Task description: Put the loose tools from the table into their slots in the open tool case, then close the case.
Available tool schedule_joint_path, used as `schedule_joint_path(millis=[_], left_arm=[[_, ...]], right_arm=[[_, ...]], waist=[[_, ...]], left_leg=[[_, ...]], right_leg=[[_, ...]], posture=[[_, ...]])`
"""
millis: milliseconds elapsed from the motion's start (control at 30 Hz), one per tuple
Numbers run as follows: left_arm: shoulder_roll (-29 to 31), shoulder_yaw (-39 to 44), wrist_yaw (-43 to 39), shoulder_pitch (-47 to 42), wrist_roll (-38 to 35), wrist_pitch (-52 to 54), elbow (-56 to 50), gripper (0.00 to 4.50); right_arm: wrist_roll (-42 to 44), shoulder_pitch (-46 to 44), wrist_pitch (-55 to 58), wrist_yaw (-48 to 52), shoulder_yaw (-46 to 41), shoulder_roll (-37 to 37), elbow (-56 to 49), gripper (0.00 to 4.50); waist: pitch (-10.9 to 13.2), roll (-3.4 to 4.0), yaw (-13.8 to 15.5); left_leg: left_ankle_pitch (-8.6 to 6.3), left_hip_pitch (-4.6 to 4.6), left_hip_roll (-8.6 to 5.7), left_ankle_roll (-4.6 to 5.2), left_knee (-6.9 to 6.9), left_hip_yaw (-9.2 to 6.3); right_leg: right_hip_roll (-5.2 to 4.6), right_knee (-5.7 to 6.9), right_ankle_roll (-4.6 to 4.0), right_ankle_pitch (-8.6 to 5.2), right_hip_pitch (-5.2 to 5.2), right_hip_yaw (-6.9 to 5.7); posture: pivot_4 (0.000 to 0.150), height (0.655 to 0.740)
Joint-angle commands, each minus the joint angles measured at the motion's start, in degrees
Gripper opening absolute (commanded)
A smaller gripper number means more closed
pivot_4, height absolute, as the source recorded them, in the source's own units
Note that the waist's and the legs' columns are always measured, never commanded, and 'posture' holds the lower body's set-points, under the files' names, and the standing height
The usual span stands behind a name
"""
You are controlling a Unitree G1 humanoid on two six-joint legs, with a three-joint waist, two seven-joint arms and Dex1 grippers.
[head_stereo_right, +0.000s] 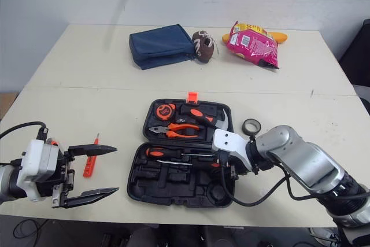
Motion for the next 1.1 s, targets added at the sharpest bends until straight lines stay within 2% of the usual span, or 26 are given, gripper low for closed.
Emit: schedule_joint_path(millis=[33,500,867,933,967,1000,1067,1100], left_arm=[[0.1,0.2,0.8,-0.3,-0.9,0.2,-1.5,4.50],[-0.5,-0.8,1.8,0.2,-0.1,-0.6,-2.0,4.50],[-0.9,-1.8,1.9,0.0,0.6,-1.6,-1.5,4.50],[-1.0,-1.6,1.9,0.3,0.6,-1.7,-1.6,4.50],[-1.0,-1.6,1.9,0.4,0.6,-1.7,-1.6,4.50],[-1.1,-1.5,1.8,0.5,0.6,-1.8,-1.6,4.50],[-1.1,-1.4,1.8,0.6,0.6,-1.8,-1.5,4.50],[-1.0,-1.3,1.7,0.7,0.6,-1.8,-1.5,4.50]], right_arm=[[-0.7,-0.9,1.9,-0.8,0.0,0.1,1.9,1.01],[-0.5,-2.6,7.3,-0.7,1.7,-1.2,1.8,1.01],[-0.5,-2.6,7.3,0.6,2.7,-2.5,1.3,1.01],[0.0,-2.1,6.7,0.8,2.0,-2.4,1.1,2.05],[0.3,-1.9,6.4,0.9,1.6,-2.2,1.1,2.36],[0.6,-1.8,5.5,1.4,1.2,-2.1,1.3,2.96],[1.3,-1.8,3.9,3.1,0.5,-2.5,1.5,3.79],[2.0,-1.8,2.9,4.2,-0.1,-2.7,1.8,3.79]], waist=[[0.0,0.00,0.0],[0.0,-0.03,0.1],[0.0,-0.04,0.2],[0.0,-0.04,0.3],[0.0,-0.04,0.3],[0.0,-0.05,0.3],[0.0,-0.06,0.3],[0.0,-0.06,0.1]], left_leg=[[0.00,0.00,0.00,0.01,0.00,0.00],[0.02,0.00,-0.04,0.07,0.00,0.00],[0.02,0.00,-0.05,0.09,0.00,-0.01],[0.01,0.00,-0.06,0.09,0.00,-0.01],[0.00,-0.01,-0.07,0.10,-0.01,-0.01],[0.00,-0.01,-0.07,0.10,-0.01,-0.01],[-0.01,-0.01,-0.06,0.10,-0.02,-0.01],[-0.01,-0.01,-0.06,0.10,-0.02,-0.01]], right_leg=[[0.00,0.00,0.00,0.01,0.00,0.00],[-0.06,-0.01,0.00,0.05,0.03,0.00],[-0.07,-0.02,0.00,0.05,0.03,0.00],[-0.08,-0.03,0.00,0.05,0.03,0.00],[-0.09,-0.04,0.00,0.05,0.03,-0.01],[-0.10,-0.04,0.00,0.05,0.03,-0.01],[-0.09,-0.06,0.00,0.05,0.03,-0.02],[-0.09,-0.05,0.00,0.05,0.03,-0.02]], posture=[[0.150,0.7400],[0.150,0.7400],[0.150,0.7400],[0.150,0.7400],[0.150,0.7400],[0.150,0.7400],[0.150,0.7400],[0.150,0.7400]])
